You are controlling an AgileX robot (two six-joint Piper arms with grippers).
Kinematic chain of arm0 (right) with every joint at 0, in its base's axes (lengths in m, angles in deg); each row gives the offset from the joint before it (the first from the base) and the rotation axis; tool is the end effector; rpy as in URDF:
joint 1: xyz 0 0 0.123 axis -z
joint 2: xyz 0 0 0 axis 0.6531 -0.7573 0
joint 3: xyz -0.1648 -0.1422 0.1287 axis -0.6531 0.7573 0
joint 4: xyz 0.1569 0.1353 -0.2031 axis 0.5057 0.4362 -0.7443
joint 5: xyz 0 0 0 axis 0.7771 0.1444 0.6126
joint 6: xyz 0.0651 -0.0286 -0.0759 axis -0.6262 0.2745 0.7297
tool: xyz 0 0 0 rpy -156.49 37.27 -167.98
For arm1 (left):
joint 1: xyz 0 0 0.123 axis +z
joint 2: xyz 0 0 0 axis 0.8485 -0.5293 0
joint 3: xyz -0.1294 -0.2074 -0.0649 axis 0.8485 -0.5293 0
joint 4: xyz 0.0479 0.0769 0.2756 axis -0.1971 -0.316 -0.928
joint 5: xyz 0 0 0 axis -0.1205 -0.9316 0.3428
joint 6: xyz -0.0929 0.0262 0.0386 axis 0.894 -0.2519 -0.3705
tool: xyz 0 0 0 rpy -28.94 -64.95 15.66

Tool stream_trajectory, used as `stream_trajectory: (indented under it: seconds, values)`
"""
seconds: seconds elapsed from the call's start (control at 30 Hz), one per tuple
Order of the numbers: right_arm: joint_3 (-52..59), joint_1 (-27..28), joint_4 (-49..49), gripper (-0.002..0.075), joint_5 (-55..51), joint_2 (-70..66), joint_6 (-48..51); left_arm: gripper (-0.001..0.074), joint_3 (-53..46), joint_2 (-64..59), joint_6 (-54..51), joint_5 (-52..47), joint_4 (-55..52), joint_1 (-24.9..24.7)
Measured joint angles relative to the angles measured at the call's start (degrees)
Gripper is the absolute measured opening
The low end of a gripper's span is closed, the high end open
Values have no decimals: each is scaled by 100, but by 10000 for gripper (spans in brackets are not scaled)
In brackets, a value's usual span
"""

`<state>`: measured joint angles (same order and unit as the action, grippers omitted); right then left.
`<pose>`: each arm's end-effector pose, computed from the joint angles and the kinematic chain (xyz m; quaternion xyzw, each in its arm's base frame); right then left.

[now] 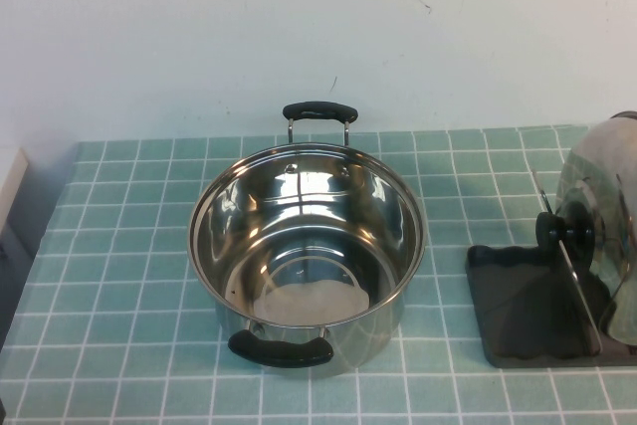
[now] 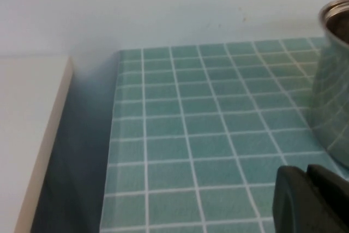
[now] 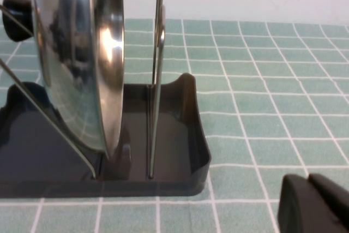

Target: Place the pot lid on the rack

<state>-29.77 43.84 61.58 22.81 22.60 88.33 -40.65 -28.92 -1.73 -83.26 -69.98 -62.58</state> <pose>0.1369 -0.0104 0.1711 0.0002 0.7939 -0.0504 0.6059 0.1468 -0.0109 0.1794 -0.0001 0.7604 -0.0470 0.6477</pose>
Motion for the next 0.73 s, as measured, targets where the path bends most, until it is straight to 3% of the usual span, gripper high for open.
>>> stream_trajectory:
  seconds: [0.33,0.73]
  values:
    - [0,0,0,-2,0,0,0,-2,10,566,216,-973,-77,752]
    - [0,0,-4,-2,0,0,0,-2,10,595,-243,-1003,450,879]
